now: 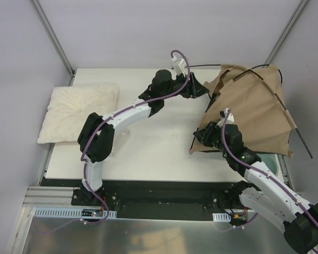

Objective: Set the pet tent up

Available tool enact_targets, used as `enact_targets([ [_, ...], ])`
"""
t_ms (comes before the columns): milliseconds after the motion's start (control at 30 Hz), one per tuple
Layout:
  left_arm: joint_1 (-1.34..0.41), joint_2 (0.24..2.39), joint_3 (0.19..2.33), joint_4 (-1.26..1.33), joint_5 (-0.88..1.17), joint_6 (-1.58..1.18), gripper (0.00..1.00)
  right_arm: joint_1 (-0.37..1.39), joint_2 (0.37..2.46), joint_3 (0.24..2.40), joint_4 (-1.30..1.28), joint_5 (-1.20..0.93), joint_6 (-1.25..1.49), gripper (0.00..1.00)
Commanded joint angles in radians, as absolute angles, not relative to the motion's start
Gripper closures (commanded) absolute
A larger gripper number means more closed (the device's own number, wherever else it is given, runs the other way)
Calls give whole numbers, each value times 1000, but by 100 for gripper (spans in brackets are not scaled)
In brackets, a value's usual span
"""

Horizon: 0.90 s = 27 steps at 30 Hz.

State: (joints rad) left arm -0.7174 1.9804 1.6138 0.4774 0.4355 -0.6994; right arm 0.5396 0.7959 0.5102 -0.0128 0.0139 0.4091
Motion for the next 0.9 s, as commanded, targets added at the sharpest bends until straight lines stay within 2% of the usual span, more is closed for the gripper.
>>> enact_targets([
  [0, -747, 1875, 1562, 564, 477, -641, 43, 540, 799, 515, 3, 66, 425, 73],
  [233, -787, 1876, 1485, 575, 514, -611, 43, 538, 788, 508, 3, 78, 431, 70],
  [567, -837, 1934, 1558, 470, 476, -437, 43, 540, 724, 548, -107, 78, 428, 56],
  [800, -865, 1999, 1649, 403, 399, -350, 44, 538, 644, 662, -349, 94, 400, 49],
  [867, -868, 2011, 1670, 402, 370, -338, 49, 538, 621, 712, -432, 116, 397, 47],
])
